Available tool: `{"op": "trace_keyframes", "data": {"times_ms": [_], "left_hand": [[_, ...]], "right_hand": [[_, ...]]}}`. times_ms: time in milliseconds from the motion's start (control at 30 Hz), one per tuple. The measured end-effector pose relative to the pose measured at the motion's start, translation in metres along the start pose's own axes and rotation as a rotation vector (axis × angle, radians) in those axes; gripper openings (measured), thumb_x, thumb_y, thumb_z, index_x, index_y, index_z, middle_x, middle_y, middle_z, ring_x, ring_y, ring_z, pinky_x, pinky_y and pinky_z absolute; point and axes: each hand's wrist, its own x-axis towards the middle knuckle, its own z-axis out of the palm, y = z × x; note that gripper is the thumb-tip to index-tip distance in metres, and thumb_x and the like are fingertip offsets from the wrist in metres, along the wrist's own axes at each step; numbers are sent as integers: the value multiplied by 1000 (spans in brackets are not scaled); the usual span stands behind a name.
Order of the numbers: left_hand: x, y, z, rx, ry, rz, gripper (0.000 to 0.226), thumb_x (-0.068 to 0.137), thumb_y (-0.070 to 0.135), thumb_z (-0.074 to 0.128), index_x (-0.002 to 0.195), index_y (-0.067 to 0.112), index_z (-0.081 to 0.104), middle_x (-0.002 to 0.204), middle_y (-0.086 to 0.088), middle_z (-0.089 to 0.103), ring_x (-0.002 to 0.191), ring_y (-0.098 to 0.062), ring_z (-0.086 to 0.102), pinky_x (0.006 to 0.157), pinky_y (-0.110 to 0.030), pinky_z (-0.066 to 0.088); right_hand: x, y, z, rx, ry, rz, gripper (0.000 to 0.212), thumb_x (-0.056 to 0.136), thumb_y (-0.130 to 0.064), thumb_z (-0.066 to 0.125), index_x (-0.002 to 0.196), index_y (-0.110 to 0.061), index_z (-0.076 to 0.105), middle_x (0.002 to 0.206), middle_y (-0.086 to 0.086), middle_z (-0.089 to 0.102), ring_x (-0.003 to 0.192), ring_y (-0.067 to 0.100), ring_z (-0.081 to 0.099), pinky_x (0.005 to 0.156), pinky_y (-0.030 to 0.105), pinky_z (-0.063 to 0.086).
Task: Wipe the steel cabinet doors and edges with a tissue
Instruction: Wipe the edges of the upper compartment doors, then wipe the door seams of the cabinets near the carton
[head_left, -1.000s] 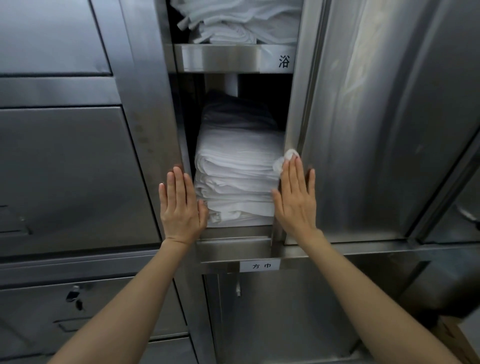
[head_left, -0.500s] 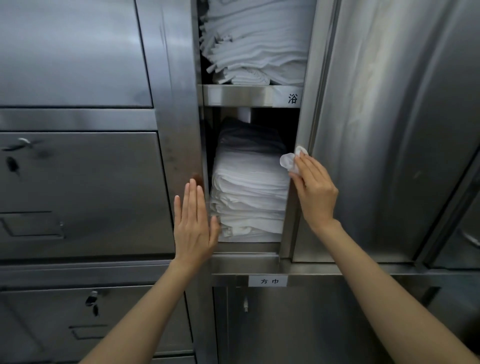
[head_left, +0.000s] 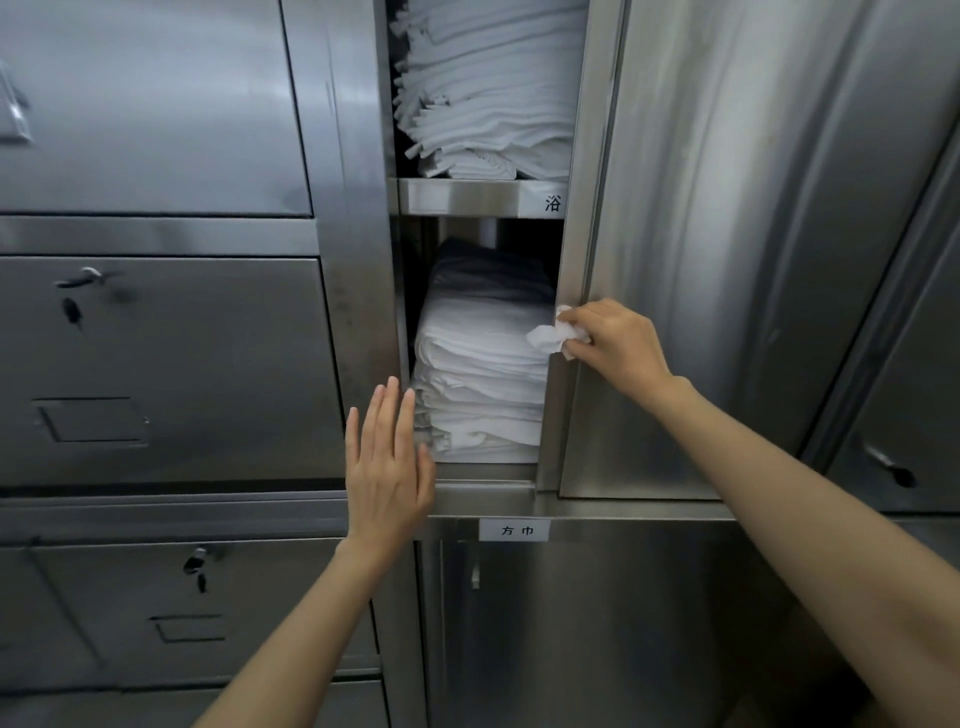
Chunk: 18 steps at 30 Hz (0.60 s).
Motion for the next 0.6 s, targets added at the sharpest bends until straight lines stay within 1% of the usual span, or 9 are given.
{"op": "trace_keyframes", "data": {"times_ms": [67,233,333,433,500,600], "left_hand": [[2,7,-2,3,-32,-2,51,96,17,38,143,-3,44,152,-21,40,143,-33,35,117,-55,26],[4,52,4,-46,-106,-16,49,97,18,36,139,-2,50,150,-21,43,142,-34,38,116,-56,28],[-3,93,13,-86,-151,4,48,96,18,38,138,-1,50,150,-21,44,141,-35,39,116,-56,28],[-10,135,26,-115,-205,-2,47,94,18,38,135,0,52,148,-21,45,139,-36,41,115,-57,29],[-16,169,37,-120,-243,-13,48,94,19,38,135,0,53,148,-21,46,139,-36,42,114,-57,30],[-29,231,55,-152,-292,-49,47,94,20,39,134,0,55,147,-19,47,139,-35,42,113,-56,31]], "right_hand": [[-7,-5,-12,83,34,90,29,73,-9,77,102,-9,75,89,6,72,81,28,65,63,38,54],[-44,-2,-37,185,113,213,31,78,-13,77,109,-13,75,92,3,73,82,22,65,69,42,56],[-72,15,-53,200,149,255,30,78,-15,75,108,-13,75,92,1,73,81,21,66,68,44,57],[-104,39,-74,234,172,293,30,76,-11,75,106,-11,75,88,2,73,78,22,66,68,47,56],[-132,60,-90,269,184,358,31,76,-8,76,107,-10,76,88,3,74,78,23,66,70,48,56],[-184,91,-118,329,192,485,32,75,-11,75,107,-10,76,89,3,73,78,24,67,72,50,55]]}}
